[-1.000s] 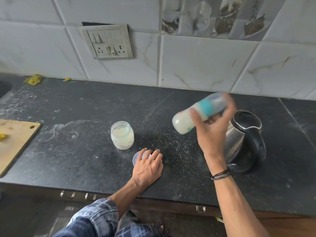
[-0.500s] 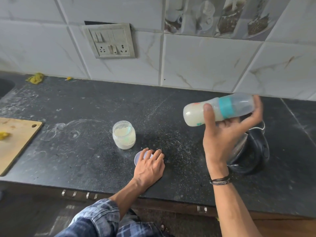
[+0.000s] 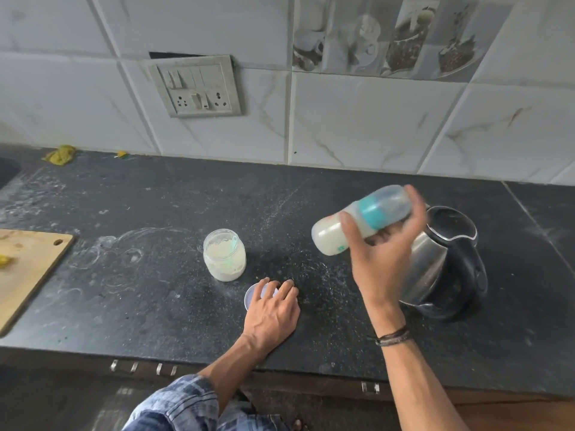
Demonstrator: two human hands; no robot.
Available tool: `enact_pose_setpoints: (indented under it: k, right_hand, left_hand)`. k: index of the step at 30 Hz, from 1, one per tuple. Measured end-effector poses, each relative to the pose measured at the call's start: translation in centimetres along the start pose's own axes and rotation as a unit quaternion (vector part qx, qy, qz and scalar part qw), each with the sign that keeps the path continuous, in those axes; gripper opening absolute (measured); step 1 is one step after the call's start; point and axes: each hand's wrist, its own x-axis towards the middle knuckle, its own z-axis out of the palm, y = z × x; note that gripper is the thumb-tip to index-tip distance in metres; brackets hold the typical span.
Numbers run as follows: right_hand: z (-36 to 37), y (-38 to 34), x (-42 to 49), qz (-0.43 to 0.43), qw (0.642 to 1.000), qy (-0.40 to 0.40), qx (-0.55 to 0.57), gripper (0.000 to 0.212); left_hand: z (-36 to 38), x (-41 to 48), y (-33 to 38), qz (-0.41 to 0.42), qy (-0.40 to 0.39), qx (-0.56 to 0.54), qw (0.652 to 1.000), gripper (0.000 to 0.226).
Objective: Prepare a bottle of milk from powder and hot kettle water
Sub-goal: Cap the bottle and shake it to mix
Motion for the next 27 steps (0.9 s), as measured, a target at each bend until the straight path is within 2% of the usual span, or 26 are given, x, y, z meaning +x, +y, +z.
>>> enact_pose_setpoints:
  k: [3, 4, 7, 8, 11, 13, 14, 16, 17, 20, 22, 23, 26, 27]
  right_hand:
    - [0.0, -0.1, 0.1, -0.071, 0.994, 0.076, 0.021, 0.088]
    - [0.1, 0.1, 0.1, -0.059, 0.996, 0.068, 0.01, 0.088]
    - [0.3, 0.6, 0.0, 0.03, 0.996, -0.059, -0.058, 0.087]
    - [0.1, 0.6, -0.1, 0.034, 0.996, -0.057, -0.059, 0.087]
    - [-0.1, -0.3, -0.1, -0.024, 0.998, 0.053, 0.015, 0.086]
    - [-0.1, 0.0, -0.2, -0.062, 0.994, 0.087, 0.003, 0.086]
    - [0.1, 0.1, -0.2, -0.04, 0.997, 0.063, -0.008, 0.085]
    - [0.2, 0.1, -0.2, 0.03, 0.998, -0.041, -0.032, 0.084]
    - [0.0, 0.1, -0.2, 0.043, 0.997, -0.051, -0.031, 0.085]
    - [-0.7, -0.6, 0.6, -0.036, 0.997, 0.067, 0.007, 0.085]
    - [-0.9, -0.2, 0.9, -0.076, 0.992, 0.103, -0.01, 0.085]
    - [-0.8, -0.1, 1.0, -0.061, 0.994, 0.086, -0.027, 0.085]
    - [-0.9, 0.3, 1.2, 0.031, 0.99, -0.088, -0.104, 0.086]
    - [-1.2, 0.2, 1.2, 0.03, 0.989, -0.096, -0.108, 0.086]
  left_hand:
    - [0.0, 0.1, 0.0, -0.001, -0.001, 0.006, 1.0, 0.019]
    - [0.0, 0.0, -0.1, 0.001, -0.001, 0.005, 1.0, 0.019]
    - [0.1, 0.1, -0.1, 0.002, 0.009, -0.001, 1.0, 0.019]
    - [0.1, 0.0, -0.1, 0.002, 0.009, -0.005, 1.0, 0.019]
    - [0.1, 0.0, -0.1, -0.006, 0.007, -0.003, 1.0, 0.02]
    - [0.2, 0.0, -0.1, -0.004, 0.005, -0.002, 1.0, 0.021]
    - [0.2, -0.1, -0.1, -0.003, 0.006, -0.003, 1.0, 0.021]
    - [0.2, -0.1, -0.1, 0.0, 0.007, -0.003, 1.0, 0.022]
    - [0.2, 0.0, -0.1, 0.001, 0.004, -0.004, 1.0, 0.022]
    - [0.1, 0.2, 0.0, -0.003, 0.004, 0.0, 1.0, 0.019]
    - [0.0, 0.2, 0.0, -0.001, -0.001, 0.003, 1.0, 0.017]
    - [0.0, 0.1, 0.0, 0.002, -0.001, 0.004, 1.0, 0.017]
    - [-0.1, 0.0, -0.1, 0.004, -0.002, 0.002, 1.0, 0.019]
    - [-0.1, 0.0, -0.1, 0.003, -0.001, -0.001, 1.0, 0.019]
